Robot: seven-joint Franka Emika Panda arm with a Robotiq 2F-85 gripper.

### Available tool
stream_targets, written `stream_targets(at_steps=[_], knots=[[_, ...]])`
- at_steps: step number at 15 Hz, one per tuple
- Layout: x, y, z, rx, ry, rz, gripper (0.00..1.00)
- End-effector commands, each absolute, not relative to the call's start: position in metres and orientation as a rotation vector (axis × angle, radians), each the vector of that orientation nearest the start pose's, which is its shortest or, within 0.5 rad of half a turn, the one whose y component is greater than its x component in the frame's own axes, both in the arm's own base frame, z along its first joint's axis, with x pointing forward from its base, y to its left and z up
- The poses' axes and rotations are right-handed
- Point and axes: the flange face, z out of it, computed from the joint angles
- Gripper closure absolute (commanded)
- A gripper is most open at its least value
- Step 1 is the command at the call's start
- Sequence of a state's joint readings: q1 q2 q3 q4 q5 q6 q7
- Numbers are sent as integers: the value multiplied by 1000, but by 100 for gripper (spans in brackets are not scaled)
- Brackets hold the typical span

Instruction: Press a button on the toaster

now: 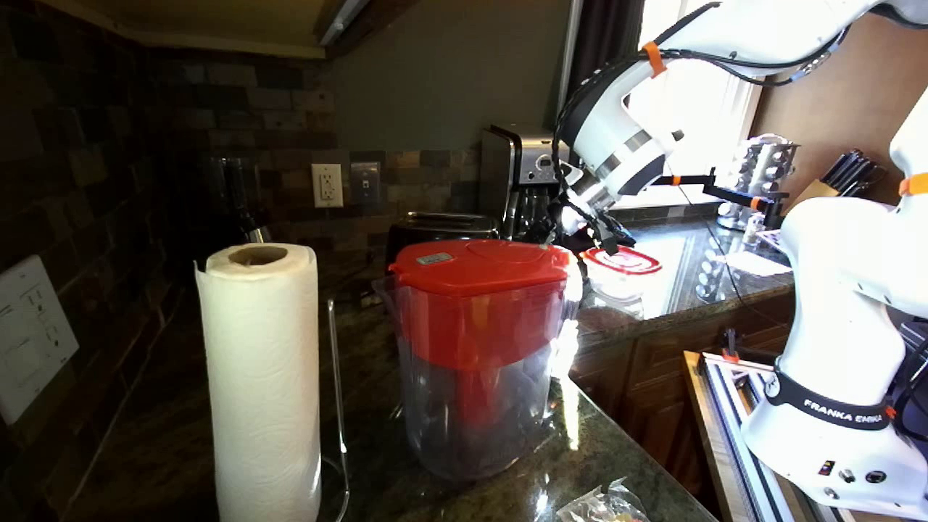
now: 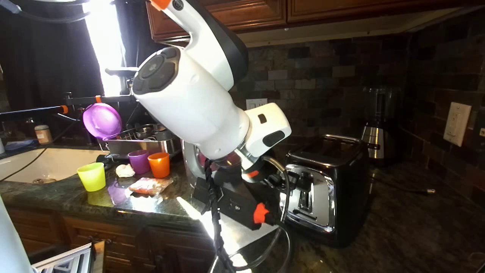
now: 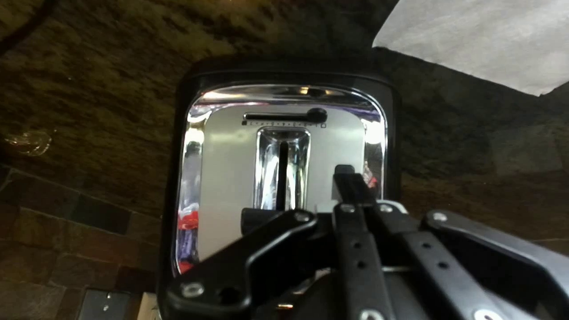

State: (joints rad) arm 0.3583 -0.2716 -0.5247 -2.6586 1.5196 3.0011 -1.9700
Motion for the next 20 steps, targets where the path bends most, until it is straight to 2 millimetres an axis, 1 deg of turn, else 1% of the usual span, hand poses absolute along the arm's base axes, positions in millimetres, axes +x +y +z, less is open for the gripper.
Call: stream_targets(at_steps=[1, 3, 10, 12, 15, 20], knots=[[399, -134, 326, -2832, -422, -1151, 100], [403, -133, 325, -2826, -424, -1147, 100], [409, -128, 306, -2846, -416, -1065, 100], [412, -127, 307, -2842, -419, -1073, 100], [416, -125, 313, -2823, -420, -1110, 100], [414, -124, 317, -2798, -396, -1147, 100]])
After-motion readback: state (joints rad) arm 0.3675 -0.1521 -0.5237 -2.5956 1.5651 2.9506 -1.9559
